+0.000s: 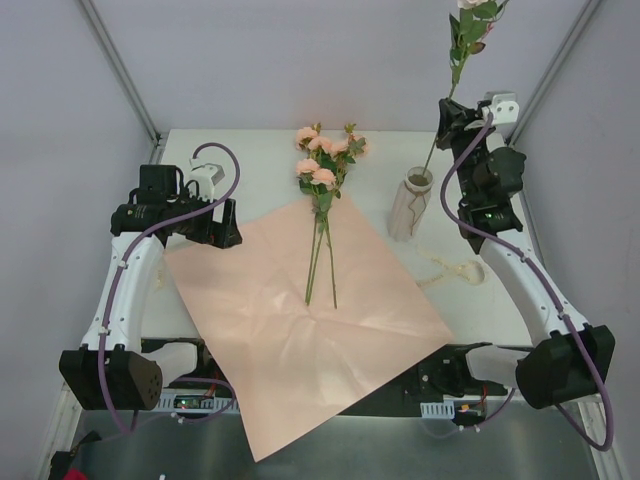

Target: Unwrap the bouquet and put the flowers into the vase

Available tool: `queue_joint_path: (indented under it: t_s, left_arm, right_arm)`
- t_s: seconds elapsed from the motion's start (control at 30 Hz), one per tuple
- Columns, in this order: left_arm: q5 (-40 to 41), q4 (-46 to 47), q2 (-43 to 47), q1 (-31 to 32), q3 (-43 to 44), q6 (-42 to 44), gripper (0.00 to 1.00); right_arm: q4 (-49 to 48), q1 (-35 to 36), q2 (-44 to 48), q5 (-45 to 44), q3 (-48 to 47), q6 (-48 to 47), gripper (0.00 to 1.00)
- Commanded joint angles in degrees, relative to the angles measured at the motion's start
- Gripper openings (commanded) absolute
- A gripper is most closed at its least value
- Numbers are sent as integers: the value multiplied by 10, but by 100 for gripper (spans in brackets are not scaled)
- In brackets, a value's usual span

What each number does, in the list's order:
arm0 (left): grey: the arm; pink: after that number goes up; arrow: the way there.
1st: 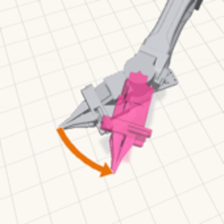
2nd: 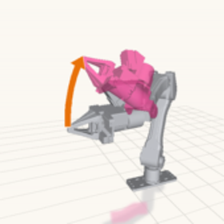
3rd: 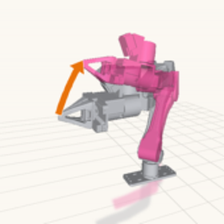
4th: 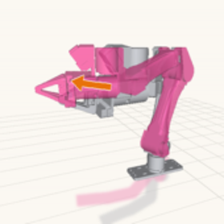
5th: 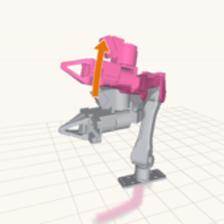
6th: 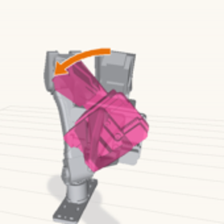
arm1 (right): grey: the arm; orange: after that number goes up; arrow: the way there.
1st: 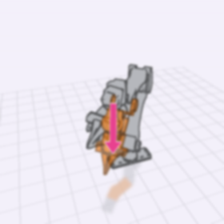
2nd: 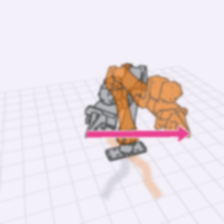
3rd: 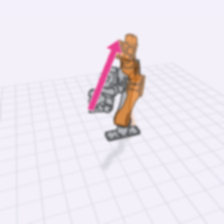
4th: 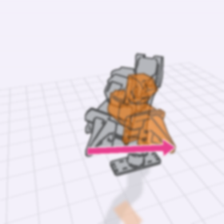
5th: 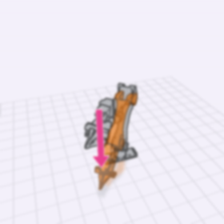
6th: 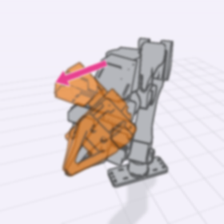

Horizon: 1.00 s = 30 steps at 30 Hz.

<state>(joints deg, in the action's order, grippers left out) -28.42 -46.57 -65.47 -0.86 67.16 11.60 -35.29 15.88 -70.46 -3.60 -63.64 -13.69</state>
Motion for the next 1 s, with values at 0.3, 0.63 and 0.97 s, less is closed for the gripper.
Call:
queue_joint_path:
  t_s: [0.3,0.63,0.97]
  left_arm:
    - [-14,-5,10,-5,8,8,92]
    - [-15,-5,11,-5,15,1,92]
    - [-15,-5,16,-5,23,-3,92]
  right_arm:
    - [-53,-3,12,17,63,15,1]
    - [121,35,74,-39,91,21,26]
    - [254,78,176,-81,103,47,47]
